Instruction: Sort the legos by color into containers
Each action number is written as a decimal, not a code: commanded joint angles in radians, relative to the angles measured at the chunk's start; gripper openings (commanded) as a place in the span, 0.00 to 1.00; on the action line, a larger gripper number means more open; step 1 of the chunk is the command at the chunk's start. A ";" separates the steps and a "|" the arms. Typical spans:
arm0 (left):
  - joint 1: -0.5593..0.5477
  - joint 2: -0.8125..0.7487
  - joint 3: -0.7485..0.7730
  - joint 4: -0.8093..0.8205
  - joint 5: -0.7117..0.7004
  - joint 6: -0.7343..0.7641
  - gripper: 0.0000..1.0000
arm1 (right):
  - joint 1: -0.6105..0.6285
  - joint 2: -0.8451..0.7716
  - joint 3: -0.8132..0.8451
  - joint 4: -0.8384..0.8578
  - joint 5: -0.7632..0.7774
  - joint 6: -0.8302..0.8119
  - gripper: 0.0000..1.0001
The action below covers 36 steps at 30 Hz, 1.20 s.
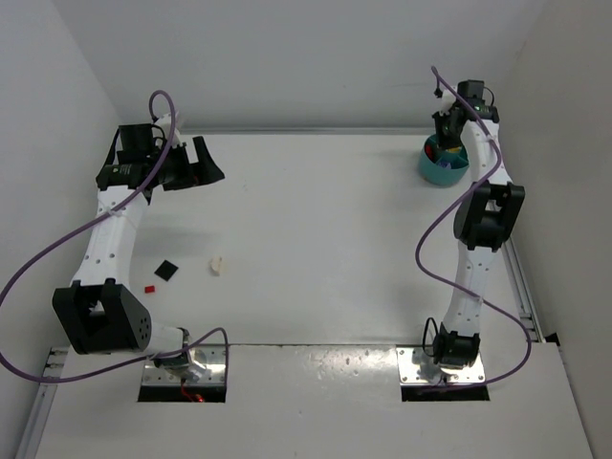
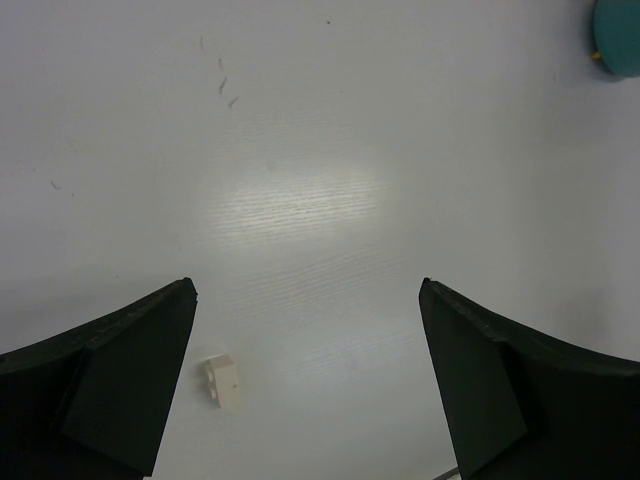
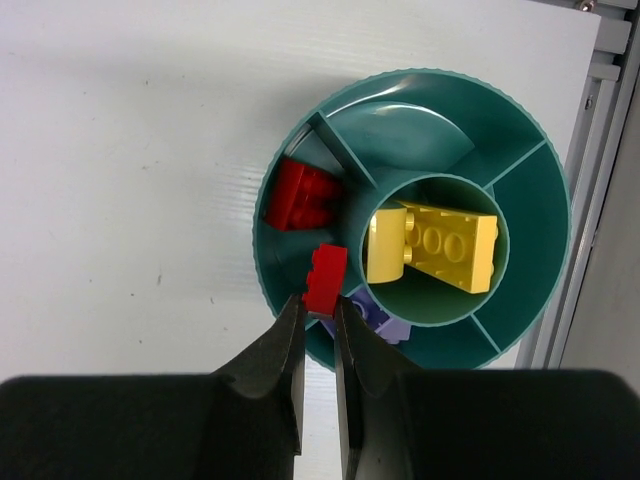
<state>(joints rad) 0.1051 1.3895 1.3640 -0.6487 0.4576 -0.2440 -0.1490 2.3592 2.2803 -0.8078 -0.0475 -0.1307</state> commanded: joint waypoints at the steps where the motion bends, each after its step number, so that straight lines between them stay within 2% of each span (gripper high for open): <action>1: 0.007 -0.003 -0.002 0.032 0.001 0.003 1.00 | 0.000 0.023 0.044 0.035 0.015 0.014 0.12; 7: 0.007 -0.012 -0.011 0.032 -0.010 0.003 1.00 | 0.009 0.032 0.064 0.044 0.024 0.014 0.25; 11: 0.007 -0.023 -0.020 0.032 -0.033 0.003 1.00 | 0.019 0.032 0.064 0.044 0.024 0.014 0.38; 18: 0.007 -0.056 -0.039 0.041 -0.088 0.028 1.00 | 0.019 -0.003 0.064 0.033 -0.006 0.023 0.41; 23: 0.007 -0.086 -0.017 -0.089 -0.305 0.178 1.00 | 0.028 -0.095 0.015 -0.007 -0.130 0.032 0.41; 27: 0.016 -0.118 -0.048 -0.225 -0.384 0.394 1.00 | 0.028 -0.179 -0.057 -0.053 -0.259 0.011 0.41; 31: 0.076 -0.187 -0.173 -0.319 -0.415 0.642 1.00 | 0.037 -0.222 -0.122 -0.119 -0.342 -0.047 0.43; 34: 0.122 -0.259 -0.291 -0.362 -0.415 0.783 0.94 | 0.046 -0.262 -0.163 -0.140 -0.374 -0.081 0.44; 36: 0.163 -0.302 -0.374 -0.378 -0.424 0.940 0.92 | 0.058 -0.293 -0.197 -0.151 -0.388 -0.096 0.44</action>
<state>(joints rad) 0.2245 1.1488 1.0557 -0.9516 0.0647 0.4229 -0.1120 2.1265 2.1292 -0.9211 -0.3626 -0.1787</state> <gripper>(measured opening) 0.928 0.437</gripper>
